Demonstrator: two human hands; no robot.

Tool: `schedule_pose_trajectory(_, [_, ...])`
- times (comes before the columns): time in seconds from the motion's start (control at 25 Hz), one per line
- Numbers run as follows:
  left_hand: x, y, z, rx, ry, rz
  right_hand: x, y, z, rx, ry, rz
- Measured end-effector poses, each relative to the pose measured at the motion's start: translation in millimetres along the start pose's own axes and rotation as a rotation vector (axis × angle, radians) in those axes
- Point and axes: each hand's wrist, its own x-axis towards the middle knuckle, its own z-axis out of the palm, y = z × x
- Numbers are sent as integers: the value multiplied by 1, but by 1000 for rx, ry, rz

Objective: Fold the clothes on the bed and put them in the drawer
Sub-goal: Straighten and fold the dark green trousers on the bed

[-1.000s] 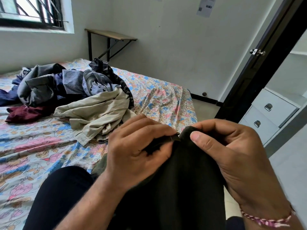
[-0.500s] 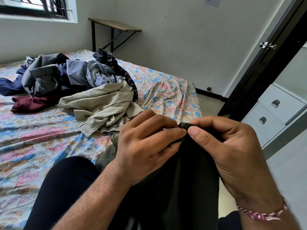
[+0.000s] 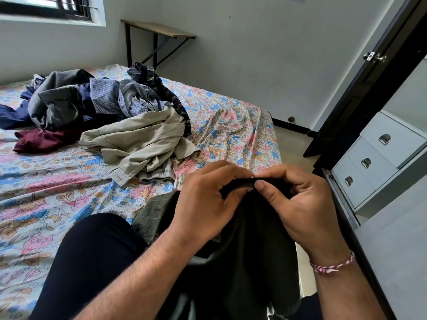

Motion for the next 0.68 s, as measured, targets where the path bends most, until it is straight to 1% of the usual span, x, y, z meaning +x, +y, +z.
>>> schedule_pose_trajectory(0.12, [2,0,0,33,-11,-47,-3,3,2,-81,40,-38])
schedule_pose_trajectory(0.24, [3,2,-1,82,-47,-106,-10,3,6,-156,65,-117])
schedule_pose_trajectory(0.36, [0,3,2,76,-7,-140,-16,5,13,-168,105,-167])
schedule_pose_trajectory(0.52, [-2,2,6,86,23,-150,-21,9,18,-155,128,-168])
schedule_pose_trajectory(0.6, [-3,0,9,123,24,-146,-21,10,18,-171,103,-150])
schedule_pose_trajectory(0.64, [-4,-3,9,150,-7,-132,-20,12,17,-195,78,-127])
schedule_pose_trajectory(0.68, [-3,-8,9,177,-73,-106,-19,15,16,-234,53,-85])
